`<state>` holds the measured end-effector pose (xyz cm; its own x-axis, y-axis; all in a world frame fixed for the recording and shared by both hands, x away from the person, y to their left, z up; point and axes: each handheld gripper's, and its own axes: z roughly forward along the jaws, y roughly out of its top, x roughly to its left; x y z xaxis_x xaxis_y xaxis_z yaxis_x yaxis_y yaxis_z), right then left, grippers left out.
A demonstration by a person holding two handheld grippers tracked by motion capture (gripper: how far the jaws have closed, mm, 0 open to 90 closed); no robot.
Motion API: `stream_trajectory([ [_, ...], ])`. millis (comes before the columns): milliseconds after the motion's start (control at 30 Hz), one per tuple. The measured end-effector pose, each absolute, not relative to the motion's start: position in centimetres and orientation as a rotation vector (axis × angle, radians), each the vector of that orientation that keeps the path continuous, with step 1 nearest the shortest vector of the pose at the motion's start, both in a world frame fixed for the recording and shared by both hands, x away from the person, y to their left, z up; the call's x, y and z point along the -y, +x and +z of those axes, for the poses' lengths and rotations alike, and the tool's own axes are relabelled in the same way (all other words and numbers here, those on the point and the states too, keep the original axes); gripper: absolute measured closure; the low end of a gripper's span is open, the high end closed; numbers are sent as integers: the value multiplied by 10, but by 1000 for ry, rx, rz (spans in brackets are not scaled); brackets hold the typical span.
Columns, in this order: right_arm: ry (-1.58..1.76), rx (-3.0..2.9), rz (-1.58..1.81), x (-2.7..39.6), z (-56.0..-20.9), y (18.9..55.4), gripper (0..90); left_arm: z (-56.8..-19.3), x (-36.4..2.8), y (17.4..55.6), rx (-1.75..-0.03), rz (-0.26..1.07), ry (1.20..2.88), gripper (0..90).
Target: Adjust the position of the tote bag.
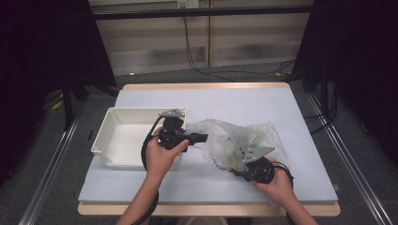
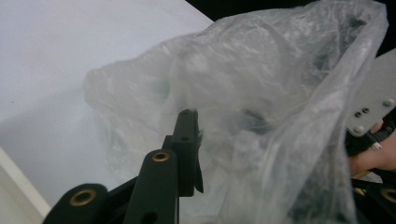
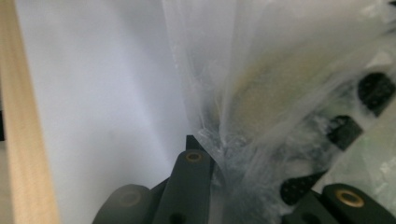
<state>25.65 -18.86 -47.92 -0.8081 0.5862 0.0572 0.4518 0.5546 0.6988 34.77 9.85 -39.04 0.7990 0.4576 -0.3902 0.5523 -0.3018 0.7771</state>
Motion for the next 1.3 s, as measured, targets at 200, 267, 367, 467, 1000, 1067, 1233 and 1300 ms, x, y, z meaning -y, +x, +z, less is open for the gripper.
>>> stream_trajectory([
  [200, 835, -2640, 1114, 190, -479, 241, 899, -393, -94, 346, -768, -95, 1954, 594],
  [267, 838, -2642, 1113, 191, -479, 239, 899, -395, -90, 346, -771, -77, 1954, 536],
  [367, 858, -2630, 1121, 192, -480, 239, 898, -398, -85, 346, -764, -19, 1969, 402],
  [467, 853, -2621, 1122, 192, -480, 240, 865, -400, -84, 347, -770, -20, 1984, 328],
  [1000, 973, -2409, 1173, 198, -445, 250, 232, -401, -83, 347, -780, -185, 2068, 900],
  [1067, 974, -2386, 1179, 196, -441, 252, 203, -402, -81, 347, -785, -188, 2072, 900],
  [1233, 963, -2378, 1228, 187, -442, 264, 370, -402, -78, 348, -767, -191, 2084, 895],
  [1300, 919, -2408, 1257, 182, -446, 264, 512, -401, -77, 350, -776, -113, 2052, 745],
])
